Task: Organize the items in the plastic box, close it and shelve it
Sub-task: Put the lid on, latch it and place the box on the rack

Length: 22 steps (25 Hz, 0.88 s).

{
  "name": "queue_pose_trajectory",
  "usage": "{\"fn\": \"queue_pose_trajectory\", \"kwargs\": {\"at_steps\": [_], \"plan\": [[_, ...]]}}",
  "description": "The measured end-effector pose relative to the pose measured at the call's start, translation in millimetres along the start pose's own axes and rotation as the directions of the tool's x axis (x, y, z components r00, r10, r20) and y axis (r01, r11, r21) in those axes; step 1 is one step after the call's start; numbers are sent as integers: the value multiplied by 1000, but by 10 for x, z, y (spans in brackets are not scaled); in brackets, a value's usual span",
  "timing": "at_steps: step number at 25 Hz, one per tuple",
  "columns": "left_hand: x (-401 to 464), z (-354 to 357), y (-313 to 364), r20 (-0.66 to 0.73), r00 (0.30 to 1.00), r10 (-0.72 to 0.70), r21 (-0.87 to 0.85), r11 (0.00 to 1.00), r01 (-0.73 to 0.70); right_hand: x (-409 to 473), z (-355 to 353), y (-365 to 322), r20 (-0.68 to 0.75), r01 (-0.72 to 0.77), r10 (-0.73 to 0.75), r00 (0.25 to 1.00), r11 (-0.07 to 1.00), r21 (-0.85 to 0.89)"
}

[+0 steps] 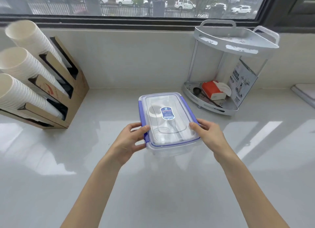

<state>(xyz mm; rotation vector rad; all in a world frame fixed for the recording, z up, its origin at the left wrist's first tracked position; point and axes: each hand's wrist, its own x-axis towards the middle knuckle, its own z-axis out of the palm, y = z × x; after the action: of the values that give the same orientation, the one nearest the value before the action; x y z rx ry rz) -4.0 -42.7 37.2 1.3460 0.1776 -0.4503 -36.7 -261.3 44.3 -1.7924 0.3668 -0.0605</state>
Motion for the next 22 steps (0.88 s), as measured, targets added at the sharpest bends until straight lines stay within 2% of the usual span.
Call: {"fn": "queue_pose_trajectory", "kwargs": {"at_steps": [5, 12, 18, 22], "plan": [[109, 300, 328, 123, 991, 50, -81, 996, -40, 265, -380, -405, -14, 150, -150, 989, 988, 22], [288, 845, 883, 248, 957, 152, -139, 983, -120, 589, -959, -936, -38, 307, -308, 950, 951, -47], [492, 1320, 1351, 388, 902, 192, -140, 979, -148, 984, -1441, -1384, -102, 369, -378, 920, 924, -101], [671, 1621, 1618, 431, 881, 196, -147, 978, -146, 1298, -1727, -1628, -170, 394, -414, 894, 908, -139]]}}
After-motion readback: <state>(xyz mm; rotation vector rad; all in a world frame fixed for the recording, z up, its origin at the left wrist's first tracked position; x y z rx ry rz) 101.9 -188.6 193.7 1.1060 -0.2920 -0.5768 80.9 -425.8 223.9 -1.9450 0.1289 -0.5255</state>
